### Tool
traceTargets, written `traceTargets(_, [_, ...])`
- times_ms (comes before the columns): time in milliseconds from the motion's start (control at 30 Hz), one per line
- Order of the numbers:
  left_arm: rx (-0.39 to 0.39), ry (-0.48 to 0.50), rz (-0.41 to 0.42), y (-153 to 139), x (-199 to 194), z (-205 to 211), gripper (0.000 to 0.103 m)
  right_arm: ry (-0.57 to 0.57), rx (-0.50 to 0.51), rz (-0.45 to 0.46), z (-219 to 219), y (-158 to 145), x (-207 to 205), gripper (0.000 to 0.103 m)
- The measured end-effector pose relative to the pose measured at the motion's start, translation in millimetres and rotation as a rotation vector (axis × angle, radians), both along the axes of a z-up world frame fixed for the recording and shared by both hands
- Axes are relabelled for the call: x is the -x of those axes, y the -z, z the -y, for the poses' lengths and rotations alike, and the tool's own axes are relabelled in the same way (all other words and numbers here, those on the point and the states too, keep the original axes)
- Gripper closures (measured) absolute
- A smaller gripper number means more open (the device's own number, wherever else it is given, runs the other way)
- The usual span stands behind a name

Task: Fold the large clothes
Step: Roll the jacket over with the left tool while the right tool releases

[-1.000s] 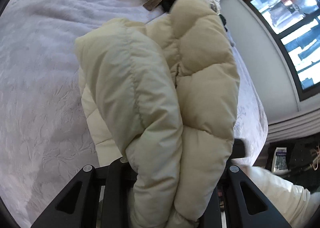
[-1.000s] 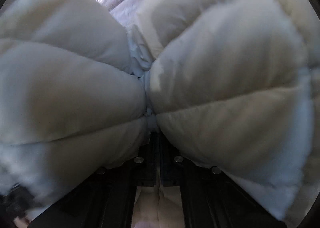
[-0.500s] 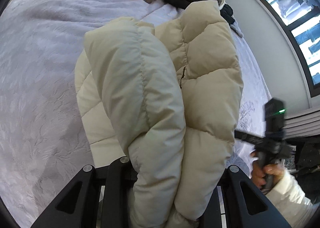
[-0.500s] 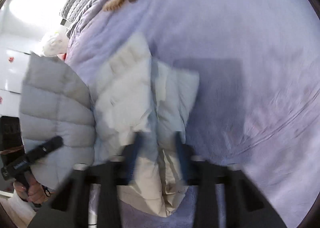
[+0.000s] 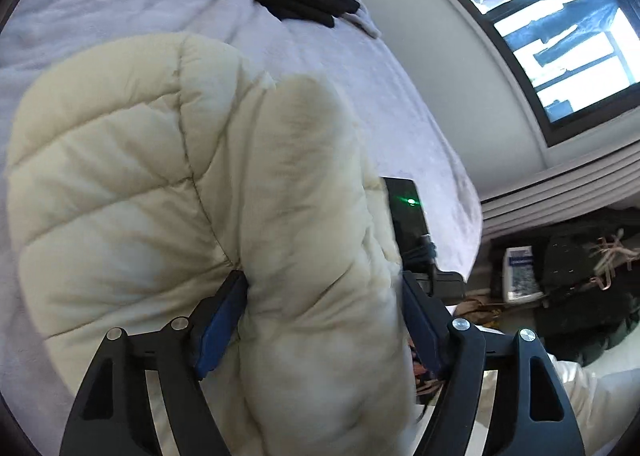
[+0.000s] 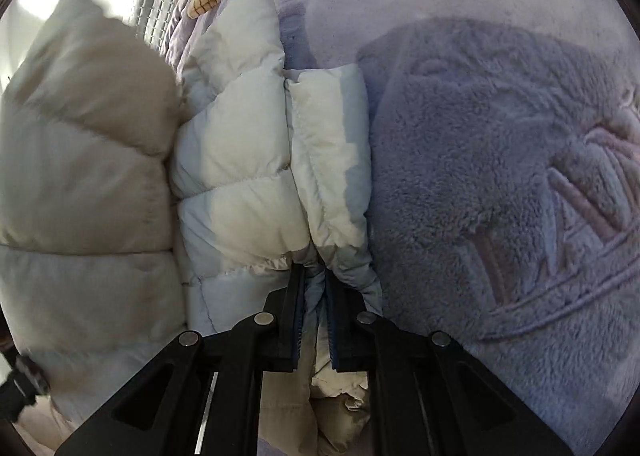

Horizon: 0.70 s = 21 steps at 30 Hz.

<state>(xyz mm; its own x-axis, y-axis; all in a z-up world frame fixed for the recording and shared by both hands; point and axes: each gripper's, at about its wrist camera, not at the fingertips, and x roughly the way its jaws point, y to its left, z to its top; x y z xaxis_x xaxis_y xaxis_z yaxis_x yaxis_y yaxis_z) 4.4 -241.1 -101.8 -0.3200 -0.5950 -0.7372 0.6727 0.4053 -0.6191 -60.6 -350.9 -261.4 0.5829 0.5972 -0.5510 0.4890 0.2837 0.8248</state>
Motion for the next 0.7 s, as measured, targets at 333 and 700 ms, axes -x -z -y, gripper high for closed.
traceTargets(333, [-0.001, 0.033, 0.066, 3.5, 10.8, 10.6, 0.028, 0.066, -0.022, 0.021, 32.6, 2.8, 20.9, 0.088])
traceTargets(700, [-0.035, 0.083, 0.218, 2.4, 34.9, 23.6, 0.028, 0.173, 0.028, 0.136, 75.4, -50.0, 52.5, 0.041])
